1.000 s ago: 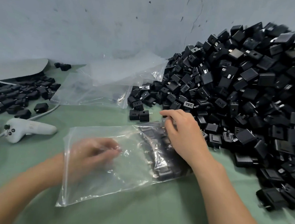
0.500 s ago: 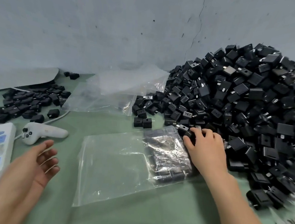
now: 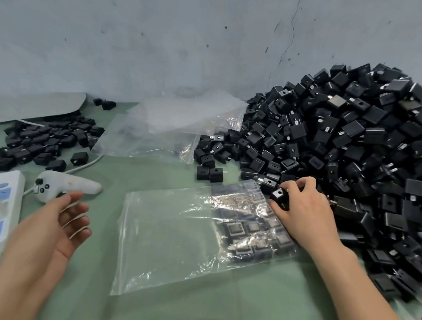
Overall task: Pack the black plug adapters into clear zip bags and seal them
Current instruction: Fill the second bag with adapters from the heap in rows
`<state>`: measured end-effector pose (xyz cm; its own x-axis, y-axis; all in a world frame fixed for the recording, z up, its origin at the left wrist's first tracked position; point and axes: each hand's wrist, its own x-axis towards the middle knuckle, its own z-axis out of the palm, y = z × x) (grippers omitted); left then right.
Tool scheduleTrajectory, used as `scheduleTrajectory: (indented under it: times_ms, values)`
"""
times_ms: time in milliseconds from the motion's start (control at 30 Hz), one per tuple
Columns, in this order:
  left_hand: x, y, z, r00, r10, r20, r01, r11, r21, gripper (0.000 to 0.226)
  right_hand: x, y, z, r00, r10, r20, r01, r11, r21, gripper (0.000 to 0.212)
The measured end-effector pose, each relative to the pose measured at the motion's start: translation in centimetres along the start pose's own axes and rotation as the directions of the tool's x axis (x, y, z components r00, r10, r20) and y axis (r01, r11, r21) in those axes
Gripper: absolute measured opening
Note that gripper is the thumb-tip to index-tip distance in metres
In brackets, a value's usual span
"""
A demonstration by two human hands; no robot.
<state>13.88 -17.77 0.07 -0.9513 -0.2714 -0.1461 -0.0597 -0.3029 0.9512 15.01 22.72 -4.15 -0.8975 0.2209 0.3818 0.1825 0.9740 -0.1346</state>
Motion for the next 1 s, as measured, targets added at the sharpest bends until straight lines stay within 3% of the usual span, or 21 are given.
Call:
scheduleTrajectory:
  times_ms: [167, 400, 700, 833, 1000]
  values:
    - [0.2, -0.1, -0.3, 1.000, 0.001, 0.001, -0.001, 1.000, 0.001, 0.019, -0.1, 1.1, 0.1, 0.996, -0.089, 0.004, 0.089, 0.996, -0.007, 0.046]
    - [0.2, -0.2, -0.4, 1.000, 0.006, -0.012, -0.006, 1.000, 0.003, 0.018, -0.7, 2.0, -0.4, 0.987, -0.147, -0.062, 0.154, 0.981, 0.119, 0.044]
    - [0.1, -0.3, -0.4, 1.000, 0.009, -0.015, -0.008, 1.000, 0.009, 0.018, -1.0, 2.4, -0.2, 0.977, -0.204, -0.062, 0.209, 0.973, 0.096, 0.042]
    - [0.0, -0.4, -0.3, 1.000, 0.008, -0.014, -0.007, 1.000, 0.012, 0.018, -0.5, 2.4, 0.1, 0.983, -0.178, -0.031, 0.180, 0.982, 0.053, 0.039]
    - [0.0, -0.6, 0.0, 1.000, 0.005, -0.012, -0.005, 1.000, 0.014, 0.018, -0.6, 2.0, 0.4, 0.989, -0.115, -0.092, 0.122, 0.990, 0.068, 0.042]
